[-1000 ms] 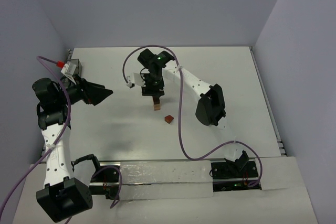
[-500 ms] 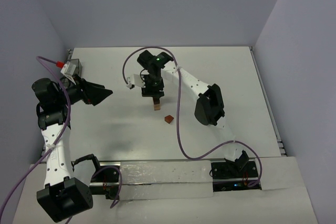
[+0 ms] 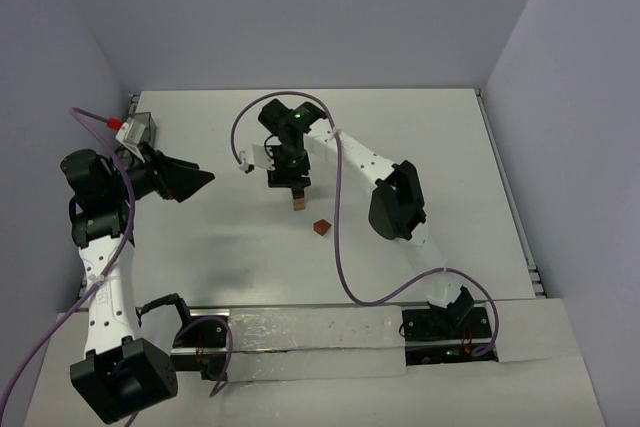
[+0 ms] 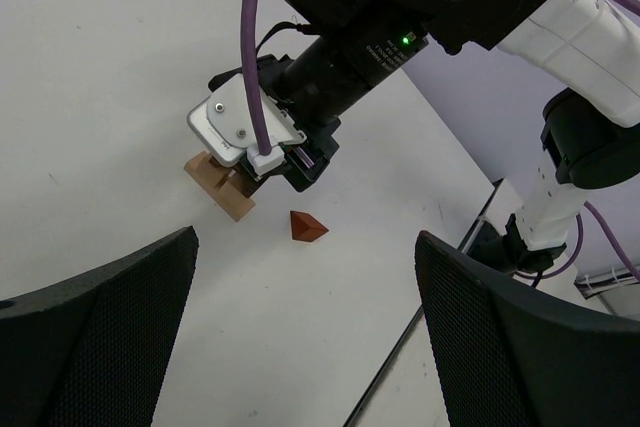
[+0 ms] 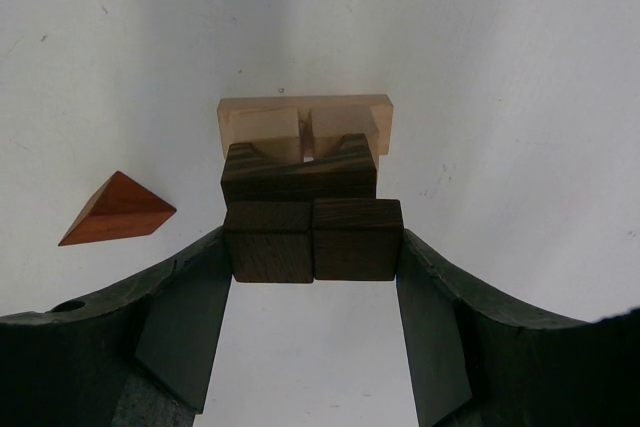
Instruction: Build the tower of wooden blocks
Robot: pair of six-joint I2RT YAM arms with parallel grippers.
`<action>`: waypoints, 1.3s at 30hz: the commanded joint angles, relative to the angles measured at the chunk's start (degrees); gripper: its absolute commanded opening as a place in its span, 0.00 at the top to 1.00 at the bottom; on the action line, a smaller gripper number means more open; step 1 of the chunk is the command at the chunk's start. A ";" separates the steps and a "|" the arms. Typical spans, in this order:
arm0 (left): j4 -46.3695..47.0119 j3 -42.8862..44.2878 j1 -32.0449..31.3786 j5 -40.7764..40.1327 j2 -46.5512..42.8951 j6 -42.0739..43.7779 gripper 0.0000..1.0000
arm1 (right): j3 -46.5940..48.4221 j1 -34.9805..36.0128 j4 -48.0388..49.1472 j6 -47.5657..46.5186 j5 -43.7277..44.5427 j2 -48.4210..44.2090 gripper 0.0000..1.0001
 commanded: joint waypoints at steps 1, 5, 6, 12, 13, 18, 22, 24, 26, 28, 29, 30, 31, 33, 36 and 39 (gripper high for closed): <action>-0.36 0.68 0.62 1.37 -0.23 1.53 0.05 | 2.30 0.60 0.69 0.49 -0.08 0.24 0.46; -1.03 0.89 0.71 1.37 -0.23 2.07 0.05 | 2.30 0.58 0.63 0.64 0.16 0.47 0.44; -1.20 0.92 0.71 1.31 -0.23 2.24 0.05 | 2.25 0.58 0.60 0.64 0.16 0.47 0.44; -1.80 0.92 0.71 1.18 -0.23 2.77 0.05 | 1.82 0.58 0.43 0.46 0.42 0.40 0.42; -1.75 0.92 0.73 1.11 -0.23 2.78 0.05 | 1.58 0.59 0.42 0.45 0.40 0.46 0.42; -2.21 1.05 0.79 1.11 -0.19 3.03 0.05 | 1.43 0.58 0.29 0.11 0.29 0.52 0.41; -2.96 1.34 0.90 1.11 -0.08 3.58 0.05 | 1.36 0.58 0.34 0.02 0.35 0.67 0.40; -3.05 1.41 0.97 1.11 -0.06 3.62 0.05 | 1.07 0.58 0.31 0.02 0.33 0.65 0.39; -3.23 1.50 0.94 1.11 -0.03 3.77 0.05 | 1.07 0.61 0.55 0.19 0.21 0.65 0.39; -3.15 1.44 0.88 1.11 0.10 3.68 0.05 | 1.15 0.67 0.68 0.20 0.23 0.65 0.38; -3.05 1.40 0.88 1.15 0.12 3.57 0.05 | 1.16 0.62 0.69 0.15 0.29 0.65 0.38; -2.97 1.36 0.89 1.19 0.11 3.48 0.05 | 1.16 0.58 0.69 0.11 0.34 0.65 0.38; -3.06 1.40 0.93 1.15 0.03 3.57 0.05 | 1.12 0.58 0.64 0.11 0.38 0.70 0.38; -3.14 1.36 0.97 1.11 0.03 3.74 0.05 | 1.07 0.58 0.60 0.11 0.42 0.74 0.38; -3.40 1.36 0.97 1.11 -0.09 3.88 0.05 | 0.84 0.58 0.69 0.11 0.54 0.71 0.38; -3.49 1.44 0.98 0.93 0.05 4.00 0.05 | 0.28 0.65 0.76 0.11 0.67 0.65 0.37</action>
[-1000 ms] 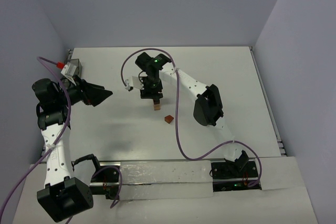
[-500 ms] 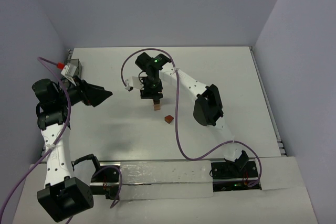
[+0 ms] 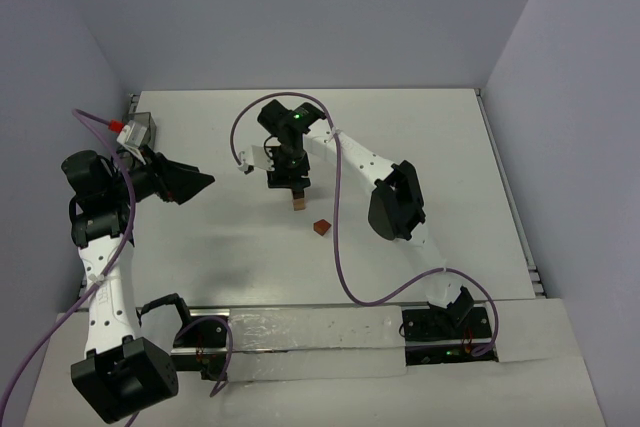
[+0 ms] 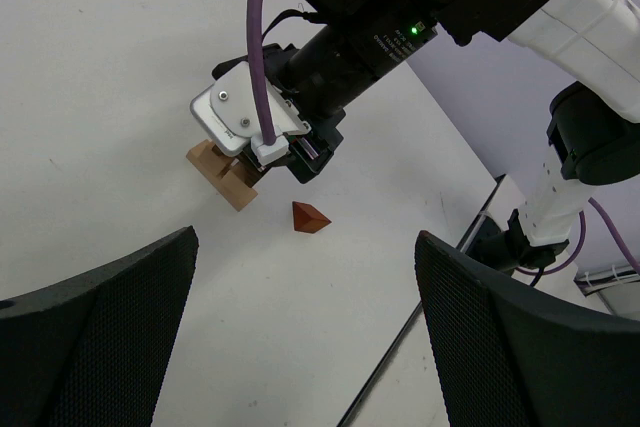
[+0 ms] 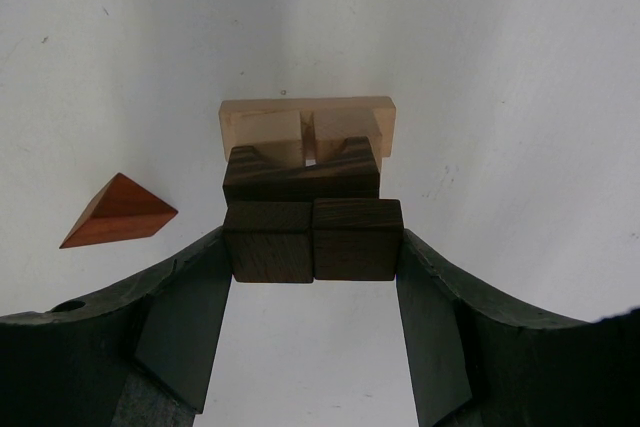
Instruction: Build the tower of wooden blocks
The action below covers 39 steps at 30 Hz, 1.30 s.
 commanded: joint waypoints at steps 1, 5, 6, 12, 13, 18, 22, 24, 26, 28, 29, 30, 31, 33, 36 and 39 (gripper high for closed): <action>0.10 1.45 0.62 0.95 0.04 1.21 0.05 | 0.28 0.40 0.70 -0.07 0.38 0.47 0.37; 0.52 1.45 0.71 1.04 0.30 0.87 0.05 | 0.28 0.40 0.96 0.02 0.64 0.55 0.36; 0.58 1.44 0.71 1.08 0.26 0.82 0.05 | 0.19 0.40 0.96 0.02 0.64 0.60 0.36; 0.18 1.56 0.62 0.57 0.42 1.12 0.05 | 0.17 0.49 0.99 0.26 0.40 0.79 0.35; 0.18 1.49 0.62 0.55 0.48 1.12 0.05 | 0.19 0.45 0.93 0.28 0.37 0.82 0.35; 0.66 1.18 0.66 0.58 0.69 0.77 0.05 | -0.02 0.40 0.75 0.34 0.34 0.82 0.34; 0.21 1.59 0.62 -0.20 1.17 1.11 0.05 | 0.02 0.49 0.28 0.28 0.11 0.90 0.33; 0.32 1.62 0.71 -0.26 1.18 0.98 0.05 | 0.02 0.49 0.19 0.22 0.20 0.99 0.32; 0.53 1.62 0.71 -0.28 1.18 0.86 0.05 | -0.05 0.49 0.17 0.22 0.20 0.99 0.32; 0.41 1.71 0.71 -0.37 1.18 0.94 0.05 | -0.07 0.49 0.09 0.15 0.16 0.99 0.31; 0.27 1.71 0.71 -0.37 1.19 1.04 0.05 | -0.07 0.49 0.09 0.20 0.11 0.99 0.31; 0.27 1.75 0.71 -0.37 1.28 1.08 0.05 | -0.07 0.49 0.09 0.20 0.06 0.99 0.31; 0.27 1.80 0.71 -0.37 1.36 1.12 0.05 | -0.07 0.49 0.09 0.20 0.02 0.99 0.30; 0.18 1.83 0.71 -0.37 1.33 1.12 0.05 | -0.07 0.44 0.17 0.20 0.11 0.99 0.29; 0.26 1.65 0.71 -0.37 1.20 1.05 0.05 | -0.16 0.42 0.09 0.20 -0.05 0.99 0.26; 0.10 1.62 0.73 -0.37 1.18 1.14 0.05 | -0.31 0.40 -0.02 0.18 -0.15 0.99 0.23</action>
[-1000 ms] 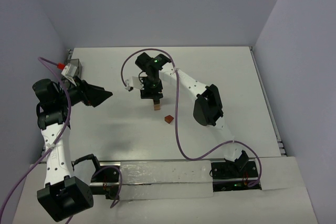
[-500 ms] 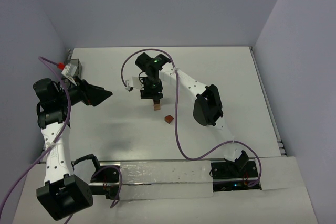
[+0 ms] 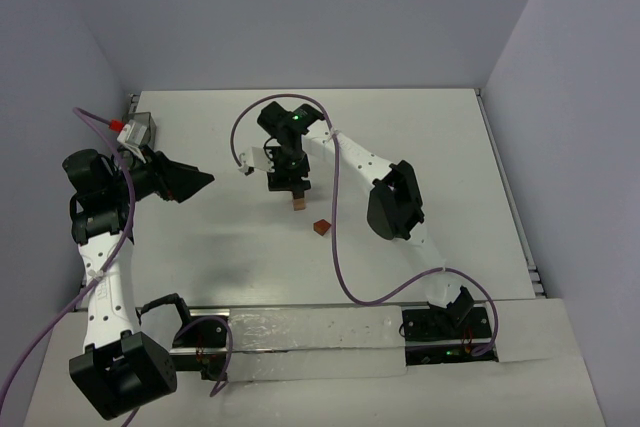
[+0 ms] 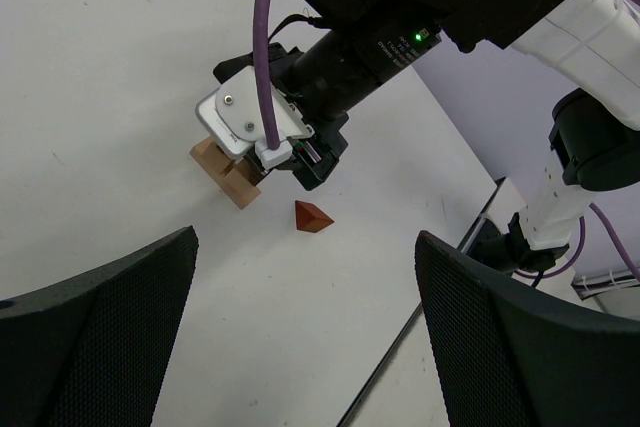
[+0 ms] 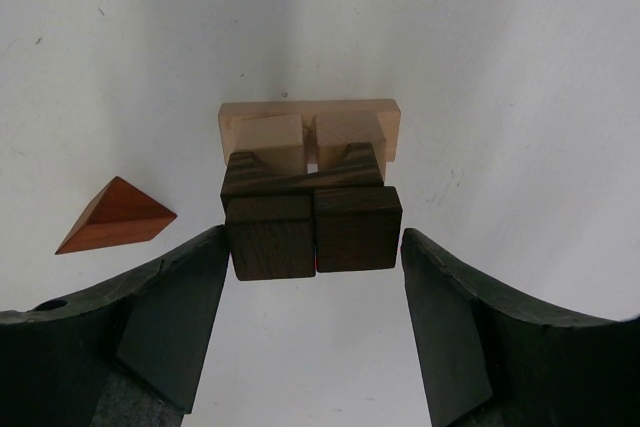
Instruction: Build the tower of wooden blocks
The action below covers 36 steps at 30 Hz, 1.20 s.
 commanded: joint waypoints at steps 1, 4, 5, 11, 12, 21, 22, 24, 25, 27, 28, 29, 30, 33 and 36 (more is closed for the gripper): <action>0.07 1.64 0.73 0.11 -0.08 1.17 0.05 | -0.13 0.42 -0.05 0.08 -0.33 0.25 0.22; -0.01 1.80 0.73 0.11 -0.08 1.25 0.05 | -0.20 0.48 -0.16 0.08 -0.31 0.18 0.20; -0.08 1.79 0.73 0.11 -0.08 1.32 0.05 | -0.20 0.41 -0.16 0.08 -0.24 0.18 0.19; -0.08 1.62 0.73 0.20 -0.17 1.41 0.04 | 0.15 0.49 -0.25 0.34 -0.07 -0.60 0.00; -0.16 1.54 0.81 0.20 -0.17 1.41 0.05 | 0.15 0.49 -0.24 0.35 -0.06 -0.77 0.00; -0.99 2.08 0.73 0.36 -0.21 1.69 0.04 | 1.82 0.49 -2.44 -0.46 0.15 -3.05 0.00; -1.16 2.18 0.73 0.29 -0.35 1.76 0.04 | 1.82 0.49 -2.44 -0.53 0.33 -3.36 0.00; -1.44 2.42 0.73 0.21 -0.27 1.85 0.04 | 1.83 0.48 -2.44 -0.56 1.20 -4.06 0.00; -1.66 2.51 0.73 0.29 -0.36 1.85 0.04 | 1.92 0.40 -2.45 -0.72 1.48 -4.25 0.00; -1.75 2.67 0.73 0.20 -0.52 1.85 0.04 | 2.08 0.49 -2.70 -1.15 2.31 -4.92 0.00; -1.76 2.68 0.73 0.20 -0.52 1.85 0.04 | 2.09 0.49 -2.72 -1.16 2.34 -5.19 0.00; -1.98 2.75 0.73 0.20 -0.52 1.85 0.04 | 2.16 0.34 -3.08 -1.45 3.06 -5.63 0.00; -2.16 2.86 0.78 0.20 -0.57 1.95 0.04 | 2.17 0.27 -3.33 -1.69 3.52 -5.94 0.00; -2.33 3.08 0.78 0.11 -0.72 2.08 0.04 | 2.08 -0.02 -4.06 -2.33 4.72 -6.85 0.00; -2.54 3.21 0.82 -0.24 -0.87 2.11 0.04 | 1.38 -1.00 -5.00 -3.17 6.71 -7.56 0.00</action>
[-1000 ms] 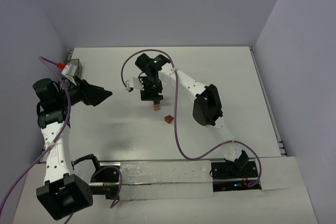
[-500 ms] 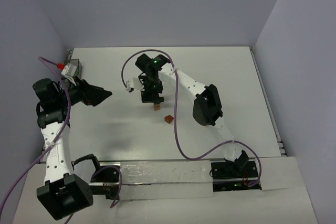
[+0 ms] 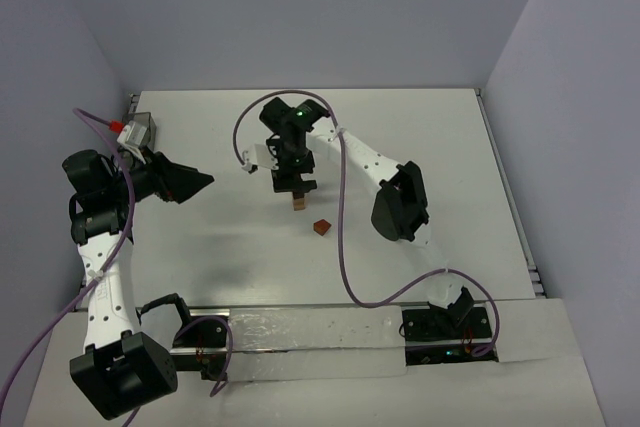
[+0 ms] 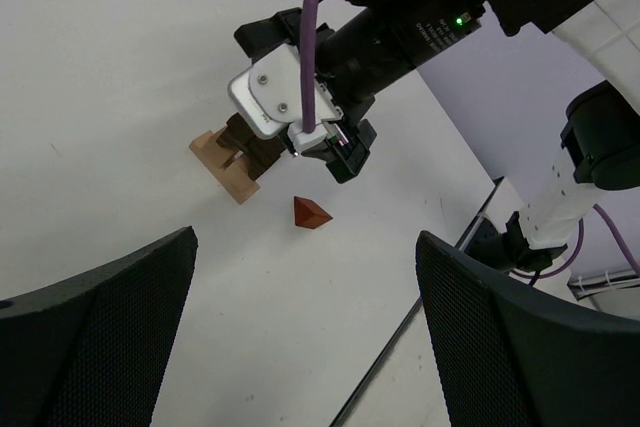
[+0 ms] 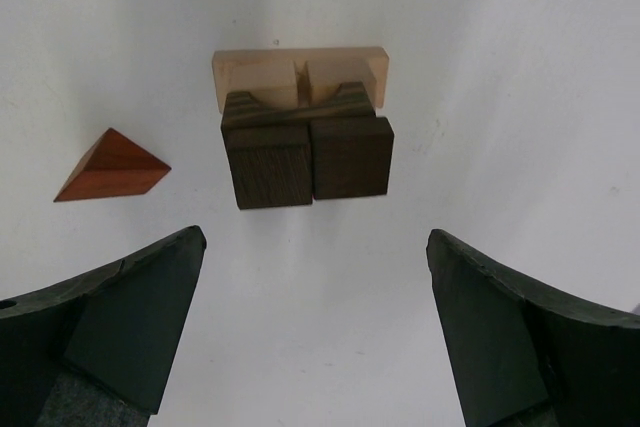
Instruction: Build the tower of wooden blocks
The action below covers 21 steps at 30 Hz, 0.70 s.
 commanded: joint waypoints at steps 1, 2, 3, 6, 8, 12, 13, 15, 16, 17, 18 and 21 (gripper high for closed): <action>-0.69 3.17 0.56 -0.43 -0.87 1.07 0.04 | 1.24 -1.23 -2.85 -2.39 3.63 -5.27 0.00; -0.59 3.22 0.71 -0.41 -0.94 0.83 0.03 | 1.08 -1.56 -3.08 -2.46 3.98 -5.61 0.00; -0.36 3.22 0.88 -0.39 -1.09 0.76 0.03 | 0.90 -2.03 -3.13 -2.46 4.20 -6.02 0.00; 0.54 3.51 2.32 0.09 -1.47 -1.16 0.02 | -0.40 -4.96 -3.27 -2.47 4.20 -8.88 0.00; 0.82 3.88 3.01 0.45 -1.28 -1.82 0.02 | -2.54 -6.84 -2.93 -1.56 3.36 -11.30 0.00; 2.15 3.97 3.21 0.31 -0.92 -3.57 0.02 | -10.44 -9.45 -1.71 4.62 -1.21 -17.06 0.00; 3.00 3.41 3.21 -0.01 -1.03 -4.31 0.02 | -12.77 -9.70 -0.97 6.20 -2.59 -19.81 0.00; 5.62 2.19 3.24 -0.82 -1.57 -6.88 0.02 | -18.58 -9.92 1.52 10.01 -5.61 -23.98 0.00; 7.11 1.56 3.22 -1.17 -1.98 -8.65 0.02 | -24.72 -9.92 5.04 13.41 -8.23 -26.23 0.00; 9.88 0.38 3.21 -1.97 -2.97 -11.08 0.02 | -30.37 -9.87 8.86 16.70 -10.84 -30.41 0.00; 12.72 -0.82 3.21 -2.76 -4.00 -12.84 0.02 | -35.14 -9.83 12.17 19.31 -13.04 -34.62 0.00; 16.79 -2.27 3.29 -3.12 -5.28 -15.44 0.02 | -49.66 -8.69 22.07 22.32 -16.91 -41.55 0.00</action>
